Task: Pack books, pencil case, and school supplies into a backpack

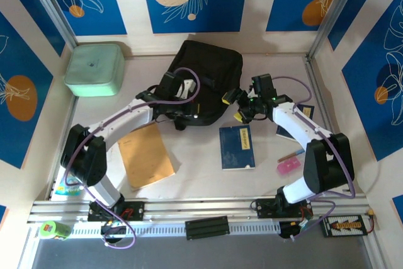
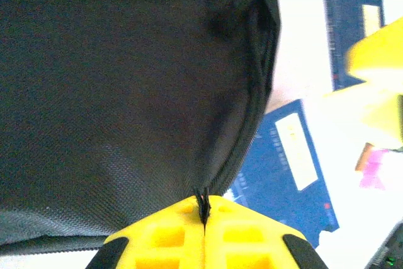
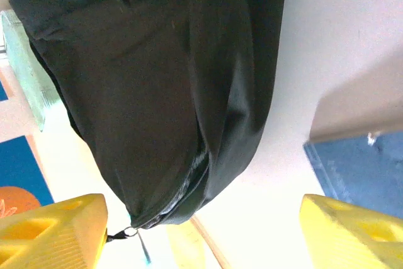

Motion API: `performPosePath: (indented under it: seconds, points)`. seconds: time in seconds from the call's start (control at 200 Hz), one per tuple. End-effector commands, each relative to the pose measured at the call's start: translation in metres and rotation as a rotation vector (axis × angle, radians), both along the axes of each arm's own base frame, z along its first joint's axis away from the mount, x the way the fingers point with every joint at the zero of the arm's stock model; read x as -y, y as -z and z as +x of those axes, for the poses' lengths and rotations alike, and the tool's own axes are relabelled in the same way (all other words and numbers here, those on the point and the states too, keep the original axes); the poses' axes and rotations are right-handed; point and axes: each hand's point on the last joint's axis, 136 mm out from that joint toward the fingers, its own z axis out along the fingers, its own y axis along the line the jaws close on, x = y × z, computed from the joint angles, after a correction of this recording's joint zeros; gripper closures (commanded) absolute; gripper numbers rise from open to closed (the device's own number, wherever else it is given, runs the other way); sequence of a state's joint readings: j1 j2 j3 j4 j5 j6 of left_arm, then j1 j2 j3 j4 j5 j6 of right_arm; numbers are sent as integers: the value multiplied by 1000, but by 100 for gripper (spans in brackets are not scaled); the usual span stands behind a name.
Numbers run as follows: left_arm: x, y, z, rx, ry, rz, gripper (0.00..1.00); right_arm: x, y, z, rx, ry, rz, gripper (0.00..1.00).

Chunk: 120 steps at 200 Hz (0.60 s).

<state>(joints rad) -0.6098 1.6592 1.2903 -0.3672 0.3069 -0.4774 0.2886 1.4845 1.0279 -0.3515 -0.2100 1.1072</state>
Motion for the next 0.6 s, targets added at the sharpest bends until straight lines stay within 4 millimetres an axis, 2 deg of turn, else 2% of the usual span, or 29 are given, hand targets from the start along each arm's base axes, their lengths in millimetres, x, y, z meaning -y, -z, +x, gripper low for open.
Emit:
performPosePath:
  seconds: [0.0,0.2,0.395,0.515,0.595]
  points:
    - [38,-26,0,43,83,-118,100,-7,9,-15,-120,78,62,17]
    - [66,-32,-4,36,132,-176,100,-31,17,-14,-156,52,116,15]
    - [67,-30,-5,52,125,-160,100,-44,22,-2,-161,46,146,16]
    - [59,-22,-3,60,95,-117,100,-48,30,2,-171,37,117,26]
    - [52,-14,-3,53,77,-78,100,-47,36,2,-169,45,83,38]
